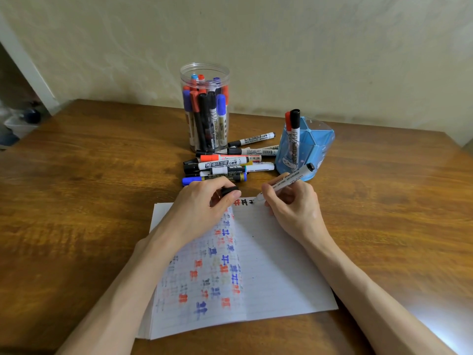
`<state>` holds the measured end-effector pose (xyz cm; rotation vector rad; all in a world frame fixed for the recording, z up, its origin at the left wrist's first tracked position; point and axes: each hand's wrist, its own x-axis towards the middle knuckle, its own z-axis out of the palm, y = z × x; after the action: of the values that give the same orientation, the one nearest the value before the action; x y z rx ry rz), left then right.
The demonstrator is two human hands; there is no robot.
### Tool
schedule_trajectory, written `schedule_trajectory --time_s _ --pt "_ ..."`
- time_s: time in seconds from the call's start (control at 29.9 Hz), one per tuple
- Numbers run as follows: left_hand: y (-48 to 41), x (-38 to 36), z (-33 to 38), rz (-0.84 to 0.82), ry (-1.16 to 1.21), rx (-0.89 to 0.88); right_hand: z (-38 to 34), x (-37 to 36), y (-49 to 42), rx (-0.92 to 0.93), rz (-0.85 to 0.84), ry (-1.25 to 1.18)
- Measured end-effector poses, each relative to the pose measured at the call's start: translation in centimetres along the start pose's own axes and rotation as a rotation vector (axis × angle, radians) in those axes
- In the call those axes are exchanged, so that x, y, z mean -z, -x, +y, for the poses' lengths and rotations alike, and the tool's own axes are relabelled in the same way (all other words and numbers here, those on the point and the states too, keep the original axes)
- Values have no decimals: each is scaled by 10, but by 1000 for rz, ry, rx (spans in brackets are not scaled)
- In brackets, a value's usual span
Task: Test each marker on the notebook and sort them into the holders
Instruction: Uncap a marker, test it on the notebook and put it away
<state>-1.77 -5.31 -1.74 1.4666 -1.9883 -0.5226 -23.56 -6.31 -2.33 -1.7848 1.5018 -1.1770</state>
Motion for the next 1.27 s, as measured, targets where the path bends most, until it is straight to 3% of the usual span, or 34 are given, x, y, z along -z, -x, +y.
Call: schedule_trajectory --time_s 0.3,0.54,0.77,1.14,1.27 --pt "1 0 0 38 27 -28 0 2 -1 -55 -3 -103" --pt "1 1 -1 37 22 -34 -2 1 0 9 -38 -39" --pt "1 0 -1 38 30 -38 0 1 -1 -78 -5 -94" --pt "-1 0 0 42 34 -58 2 0 -1 -51 -20 -20" --pt "-1 0 -1 33 34 -60 -2 2 0 -92 2 -165"
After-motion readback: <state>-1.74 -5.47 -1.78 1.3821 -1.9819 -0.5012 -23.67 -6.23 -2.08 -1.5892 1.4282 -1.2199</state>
